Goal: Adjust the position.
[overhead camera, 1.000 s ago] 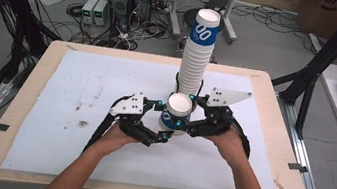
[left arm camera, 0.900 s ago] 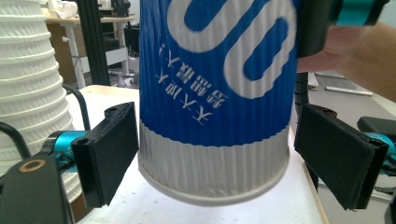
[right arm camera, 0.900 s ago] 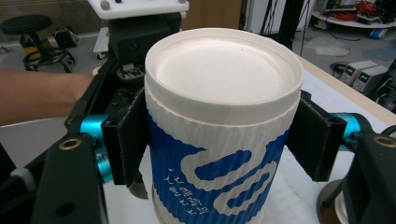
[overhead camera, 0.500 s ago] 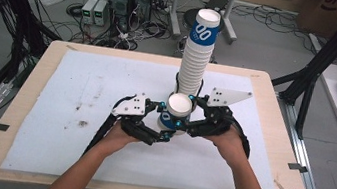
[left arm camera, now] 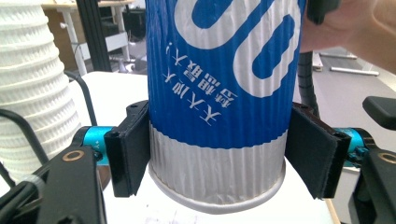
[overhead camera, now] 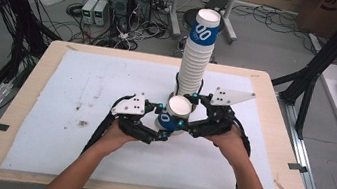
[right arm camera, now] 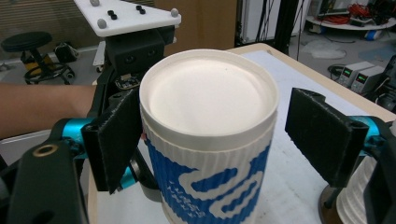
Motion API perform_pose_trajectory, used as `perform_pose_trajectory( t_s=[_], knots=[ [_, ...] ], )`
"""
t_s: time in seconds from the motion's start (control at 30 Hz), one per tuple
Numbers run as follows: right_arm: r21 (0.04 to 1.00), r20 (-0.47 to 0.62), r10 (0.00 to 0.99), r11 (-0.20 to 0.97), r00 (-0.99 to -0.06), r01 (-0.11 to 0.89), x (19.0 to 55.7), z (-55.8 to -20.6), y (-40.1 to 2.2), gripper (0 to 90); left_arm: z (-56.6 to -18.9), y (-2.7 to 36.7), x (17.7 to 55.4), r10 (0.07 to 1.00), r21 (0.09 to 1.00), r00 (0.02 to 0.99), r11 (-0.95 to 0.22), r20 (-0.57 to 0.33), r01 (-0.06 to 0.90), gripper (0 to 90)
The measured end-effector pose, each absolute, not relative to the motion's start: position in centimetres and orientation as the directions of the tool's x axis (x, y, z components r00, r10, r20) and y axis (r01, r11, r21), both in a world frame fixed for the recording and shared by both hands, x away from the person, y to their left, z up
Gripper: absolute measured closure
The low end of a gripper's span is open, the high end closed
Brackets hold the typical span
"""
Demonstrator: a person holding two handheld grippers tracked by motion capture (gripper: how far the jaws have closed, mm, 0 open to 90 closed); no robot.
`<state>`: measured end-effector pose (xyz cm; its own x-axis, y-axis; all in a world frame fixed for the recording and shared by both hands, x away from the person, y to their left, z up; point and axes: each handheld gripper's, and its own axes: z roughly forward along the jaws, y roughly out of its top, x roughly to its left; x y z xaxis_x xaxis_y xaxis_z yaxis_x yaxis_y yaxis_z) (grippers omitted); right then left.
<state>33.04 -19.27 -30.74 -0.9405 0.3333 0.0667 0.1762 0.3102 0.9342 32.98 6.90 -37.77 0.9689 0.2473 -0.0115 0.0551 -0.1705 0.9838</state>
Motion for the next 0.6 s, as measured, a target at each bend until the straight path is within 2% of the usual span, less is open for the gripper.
perform_pose_trajectory(
  t_s=[0.6],
  knots=[
    [0.925, 0.047, 0.321, 0.344, -0.946, 0.163, 32.8, -30.4, -21.1, 19.1, -35.6, 8.5, 33.0, 0.241, 0.921, 0.970, -0.382, 0.021, 0.075, 28.3]
  ],
)
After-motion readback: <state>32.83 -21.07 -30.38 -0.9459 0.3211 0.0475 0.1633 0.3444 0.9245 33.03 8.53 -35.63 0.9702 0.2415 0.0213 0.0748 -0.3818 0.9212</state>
